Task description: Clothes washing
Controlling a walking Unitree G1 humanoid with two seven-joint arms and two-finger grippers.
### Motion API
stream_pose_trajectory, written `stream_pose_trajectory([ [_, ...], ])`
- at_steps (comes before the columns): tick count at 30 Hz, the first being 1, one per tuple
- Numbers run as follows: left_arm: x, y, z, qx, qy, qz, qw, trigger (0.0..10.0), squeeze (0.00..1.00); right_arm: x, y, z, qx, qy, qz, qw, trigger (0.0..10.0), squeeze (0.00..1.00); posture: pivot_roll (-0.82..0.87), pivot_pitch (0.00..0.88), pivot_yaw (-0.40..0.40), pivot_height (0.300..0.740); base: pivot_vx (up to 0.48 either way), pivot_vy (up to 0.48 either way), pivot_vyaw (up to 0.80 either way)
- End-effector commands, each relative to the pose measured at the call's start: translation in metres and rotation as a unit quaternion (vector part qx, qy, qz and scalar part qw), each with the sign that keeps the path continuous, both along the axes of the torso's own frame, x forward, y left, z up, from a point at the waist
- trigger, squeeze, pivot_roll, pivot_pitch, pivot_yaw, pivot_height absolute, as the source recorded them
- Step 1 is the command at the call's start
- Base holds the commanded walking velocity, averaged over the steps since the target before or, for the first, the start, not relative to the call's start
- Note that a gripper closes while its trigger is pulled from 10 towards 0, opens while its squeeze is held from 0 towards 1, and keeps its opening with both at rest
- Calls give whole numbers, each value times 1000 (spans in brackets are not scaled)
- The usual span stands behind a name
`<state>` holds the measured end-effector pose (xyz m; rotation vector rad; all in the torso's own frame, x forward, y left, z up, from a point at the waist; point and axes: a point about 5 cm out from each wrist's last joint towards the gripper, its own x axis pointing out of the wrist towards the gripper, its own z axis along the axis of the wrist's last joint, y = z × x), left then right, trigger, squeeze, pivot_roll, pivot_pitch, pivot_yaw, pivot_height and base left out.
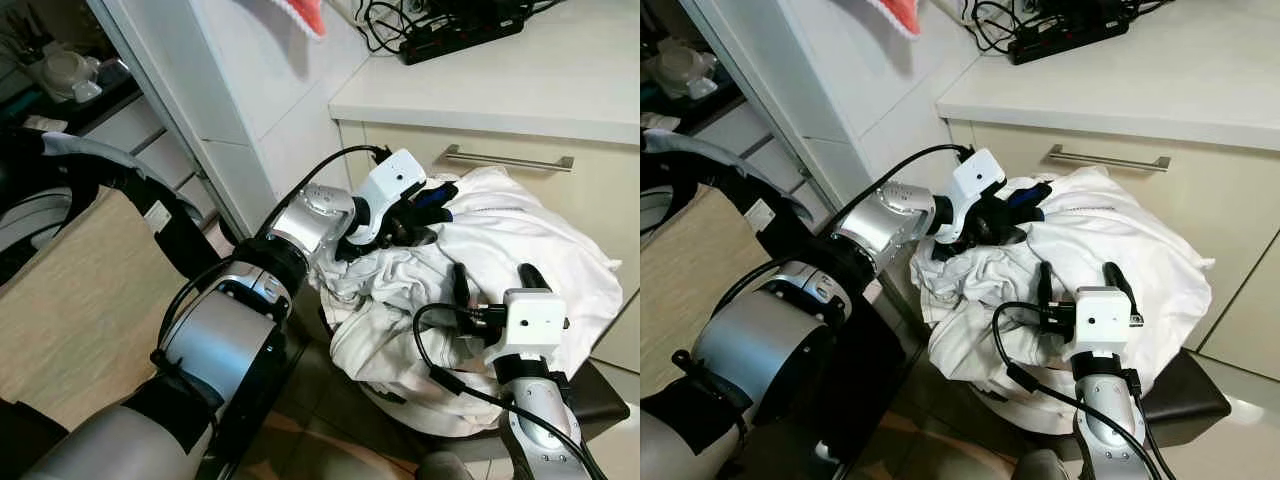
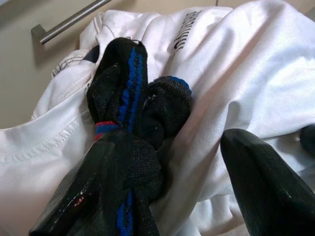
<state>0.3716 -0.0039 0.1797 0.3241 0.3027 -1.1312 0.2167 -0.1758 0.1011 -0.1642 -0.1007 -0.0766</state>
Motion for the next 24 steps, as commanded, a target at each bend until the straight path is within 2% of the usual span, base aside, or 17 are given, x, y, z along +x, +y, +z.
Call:
stream_pose_trajectory([
  [1,5,5,4,7,-10,17,1000,10000,0,-1,6,4,3,-7,5,1000,10000,459,-414,19,301,740,0,0,0],
  [5,12,7,22,-20,-30,38,999,10000,0,-2,4,3,1,-5,4,1000,10000,463,-416,15,300,740,0,0,0],
  [12,15,8,39,-28,-47,31,998,10000,0,-2,4,2,0,-3,4,1000,10000,463,-416,6,299,740,0,0,0],
  [16,15,7,38,-24,-48,31,998,10000,0,-2,4,1,0,-2,5,1000,10000,459,-416,2,299,740,0,0,0],
  [24,10,4,15,4,-26,39,999,10000,0,-3,5,1,-1,1,7,1000,10000,459,-424,8,301,740,0,0,0],
])
